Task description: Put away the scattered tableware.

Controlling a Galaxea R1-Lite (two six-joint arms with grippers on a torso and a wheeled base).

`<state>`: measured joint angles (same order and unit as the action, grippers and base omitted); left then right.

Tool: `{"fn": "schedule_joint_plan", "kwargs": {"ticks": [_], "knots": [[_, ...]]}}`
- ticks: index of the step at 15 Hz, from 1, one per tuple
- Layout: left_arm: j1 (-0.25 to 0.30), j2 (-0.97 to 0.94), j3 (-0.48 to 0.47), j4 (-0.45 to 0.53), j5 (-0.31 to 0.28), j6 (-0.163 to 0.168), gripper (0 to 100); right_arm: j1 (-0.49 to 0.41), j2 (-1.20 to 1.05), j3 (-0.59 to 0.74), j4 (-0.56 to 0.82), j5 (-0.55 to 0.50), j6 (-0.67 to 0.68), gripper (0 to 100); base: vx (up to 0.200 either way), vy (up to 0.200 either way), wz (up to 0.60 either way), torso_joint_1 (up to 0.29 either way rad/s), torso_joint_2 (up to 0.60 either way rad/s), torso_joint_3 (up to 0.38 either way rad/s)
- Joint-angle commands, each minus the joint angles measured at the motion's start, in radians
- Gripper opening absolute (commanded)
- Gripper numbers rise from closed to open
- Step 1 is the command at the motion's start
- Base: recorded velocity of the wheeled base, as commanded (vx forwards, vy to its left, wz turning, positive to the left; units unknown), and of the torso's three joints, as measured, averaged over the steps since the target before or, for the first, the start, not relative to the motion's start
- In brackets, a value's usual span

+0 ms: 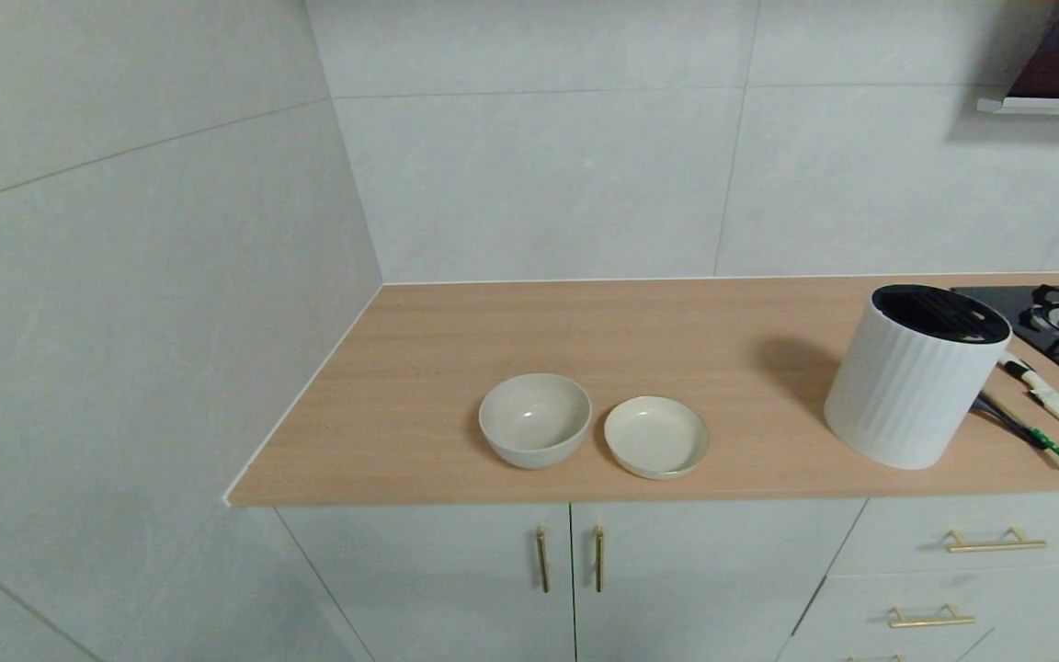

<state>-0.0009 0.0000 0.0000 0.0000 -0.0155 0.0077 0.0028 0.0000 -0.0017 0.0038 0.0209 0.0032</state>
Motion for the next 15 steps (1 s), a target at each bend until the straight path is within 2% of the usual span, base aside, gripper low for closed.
{"fn": "schedule_joint_plan", "kwargs": {"ticks": [1,4,15], "knots": [[-0.001,0.000,0.000,0.000,0.000,0.000,100,0.000,0.000,0.000,0.001,0.001,0.000,100,0.000,0.000,0.00,-0.056,0.09,0.066],[0.001,0.000,0.000,0.000,0.000,0.000,100,0.000,0.000,0.000,0.001,0.001,0.000,100,0.000,0.000,0.00,-0.176,0.38,0.202],[0.001,0.000,0.000,0.000,0.000,0.000,100,0.000,0.000,0.000,-0.001,0.001,0.000,100,0.000,0.000,0.00,-0.242,0.54,0.290]]}}
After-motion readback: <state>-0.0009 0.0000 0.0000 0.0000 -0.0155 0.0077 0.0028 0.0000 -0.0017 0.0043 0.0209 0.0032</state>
